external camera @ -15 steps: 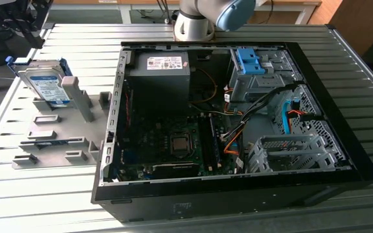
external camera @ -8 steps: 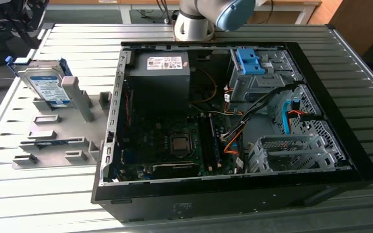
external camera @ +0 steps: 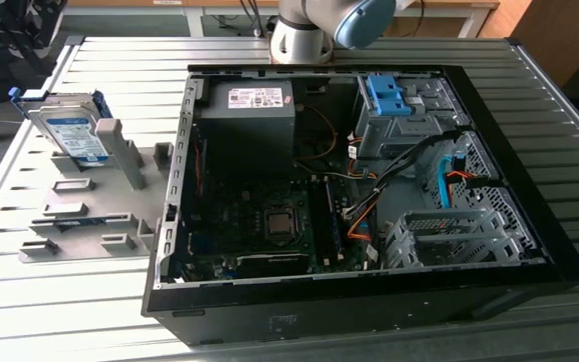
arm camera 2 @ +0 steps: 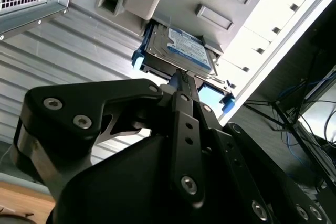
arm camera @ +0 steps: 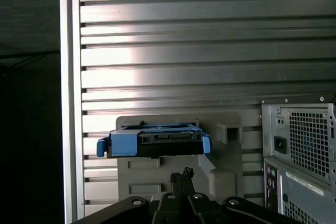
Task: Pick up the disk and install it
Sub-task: 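Reach for the disk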
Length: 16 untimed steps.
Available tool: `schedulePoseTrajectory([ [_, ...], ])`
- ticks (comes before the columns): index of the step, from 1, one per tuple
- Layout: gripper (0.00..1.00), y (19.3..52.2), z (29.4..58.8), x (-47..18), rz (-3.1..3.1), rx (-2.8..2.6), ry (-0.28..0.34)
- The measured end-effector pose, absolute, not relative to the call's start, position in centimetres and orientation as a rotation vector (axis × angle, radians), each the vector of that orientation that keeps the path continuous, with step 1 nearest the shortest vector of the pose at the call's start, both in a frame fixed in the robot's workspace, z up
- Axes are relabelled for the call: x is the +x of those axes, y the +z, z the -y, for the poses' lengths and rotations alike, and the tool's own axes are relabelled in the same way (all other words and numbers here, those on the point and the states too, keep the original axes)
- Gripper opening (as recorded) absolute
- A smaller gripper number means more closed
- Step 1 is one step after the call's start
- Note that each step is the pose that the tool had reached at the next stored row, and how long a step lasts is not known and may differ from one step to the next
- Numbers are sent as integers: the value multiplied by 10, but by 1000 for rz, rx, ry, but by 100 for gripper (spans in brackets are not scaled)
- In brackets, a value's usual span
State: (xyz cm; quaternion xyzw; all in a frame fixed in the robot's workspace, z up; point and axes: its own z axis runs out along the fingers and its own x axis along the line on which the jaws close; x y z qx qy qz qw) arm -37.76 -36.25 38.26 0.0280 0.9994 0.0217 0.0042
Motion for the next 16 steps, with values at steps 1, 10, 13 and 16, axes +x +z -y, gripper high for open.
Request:
schedulePoseTrajectory([
  [1,11,383,363,-379,-3131,88,68],
  [10,11,382,361,-392,-3131,88,68],
  [13,11,382,358,-397,-3131,88,68],
  [16,11,381,355,-402,-3131,88,68],
])
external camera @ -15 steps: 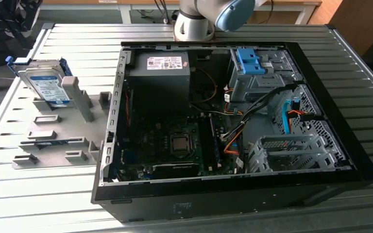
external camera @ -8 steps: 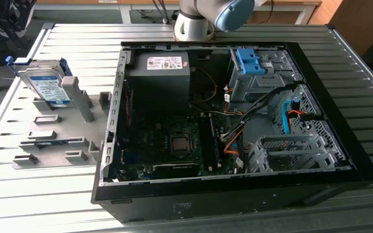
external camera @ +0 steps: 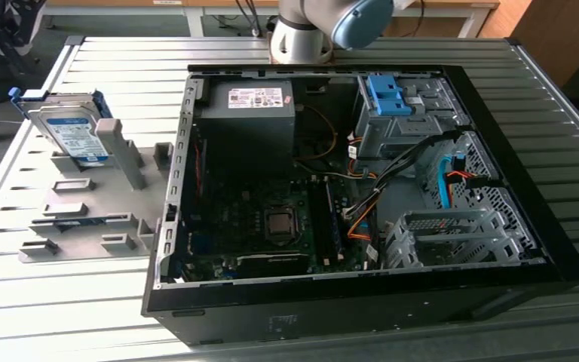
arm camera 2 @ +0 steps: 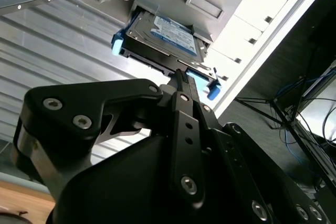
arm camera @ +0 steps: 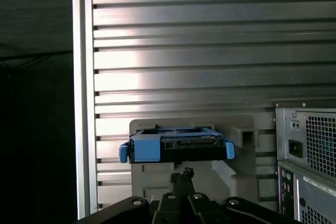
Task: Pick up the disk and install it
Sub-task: 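Reach for the disk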
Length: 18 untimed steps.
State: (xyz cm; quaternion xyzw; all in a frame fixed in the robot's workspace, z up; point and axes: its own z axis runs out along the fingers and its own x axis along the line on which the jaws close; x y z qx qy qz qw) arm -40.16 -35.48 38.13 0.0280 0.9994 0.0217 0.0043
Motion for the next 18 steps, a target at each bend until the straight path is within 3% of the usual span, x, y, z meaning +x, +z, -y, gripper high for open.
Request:
schedulePoseTrajectory([
  [18,11,380,353,-418,-3131,88,68],
])
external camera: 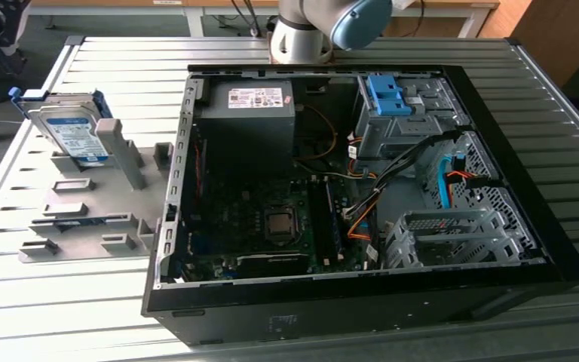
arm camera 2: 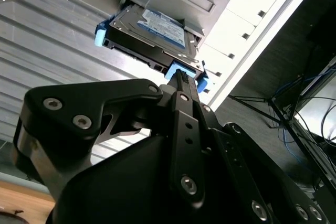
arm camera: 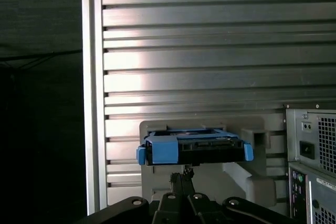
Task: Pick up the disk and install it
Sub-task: 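Reach for the disk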
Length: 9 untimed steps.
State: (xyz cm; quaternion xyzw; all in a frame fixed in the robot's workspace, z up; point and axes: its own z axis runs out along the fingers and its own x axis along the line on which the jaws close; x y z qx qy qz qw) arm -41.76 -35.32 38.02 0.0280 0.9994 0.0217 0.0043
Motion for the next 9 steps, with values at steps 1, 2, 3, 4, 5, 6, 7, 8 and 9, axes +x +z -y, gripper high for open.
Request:
schedulePoseTrajectory([
  [1,11,380,353,-418,-3131,88,68],
  [2,11,380,353,-418,-3131,88,68],
  [3,11,380,353,-418,-3131,88,68],
  [4,11,380,353,-419,-3131,88,68],
  [5,11,380,353,-419,-3131,88,68],
  [6,11,380,353,-419,-3131,88,68],
  [7,11,380,353,-419,-3131,88,68],
  [8,11,380,353,-420,-3131,88,68],
  [9,11,380,353,-420,-3131,88,68],
])
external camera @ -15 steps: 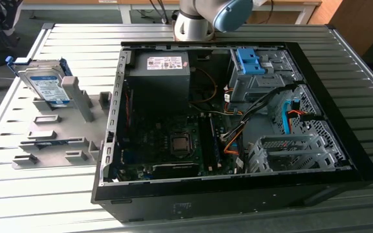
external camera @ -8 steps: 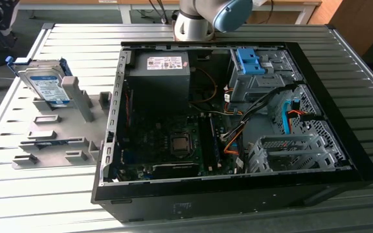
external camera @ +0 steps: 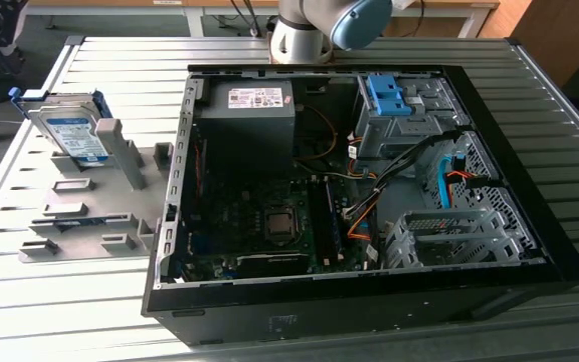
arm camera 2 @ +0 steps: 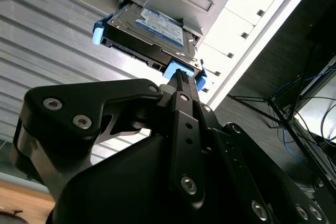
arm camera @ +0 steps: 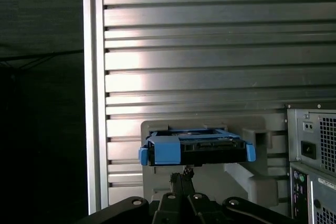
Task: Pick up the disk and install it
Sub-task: 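Reach for the disk, then pick up the disk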
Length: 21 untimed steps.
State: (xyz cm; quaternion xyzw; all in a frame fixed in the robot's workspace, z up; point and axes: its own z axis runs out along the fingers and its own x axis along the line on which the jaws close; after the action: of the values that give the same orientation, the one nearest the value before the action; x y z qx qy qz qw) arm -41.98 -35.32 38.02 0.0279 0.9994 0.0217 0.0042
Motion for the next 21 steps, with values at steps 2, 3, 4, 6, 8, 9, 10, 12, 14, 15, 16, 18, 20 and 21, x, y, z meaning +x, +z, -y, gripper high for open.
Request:
schedulePoseTrajectory([
  [2,11,380,353,-420,-3131,88,68],
  [3,11,380,353,-421,-3131,88,68],
  [4,11,380,353,-421,-3131,88,68],
  [6,11,380,353,-421,-3131,88,68],
  [8,11,380,353,-422,-3131,88,68],
  [9,11,380,353,-422,-3131,88,68],
  [10,11,380,353,-422,-3131,88,68],
  [12,11,380,353,-423,-3131,87,68],
  [14,11,380,353,-423,-3131,84,68],
  [15,11,380,353,-423,-3131,78,68],
  [16,11,380,353,-423,-3132,72,68],
  [18,11,380,353,-423,-3132,57,68],
  [20,11,380,353,-423,-3133,39,68],
  [21,11,380,353,-423,-3133,30,68],
])
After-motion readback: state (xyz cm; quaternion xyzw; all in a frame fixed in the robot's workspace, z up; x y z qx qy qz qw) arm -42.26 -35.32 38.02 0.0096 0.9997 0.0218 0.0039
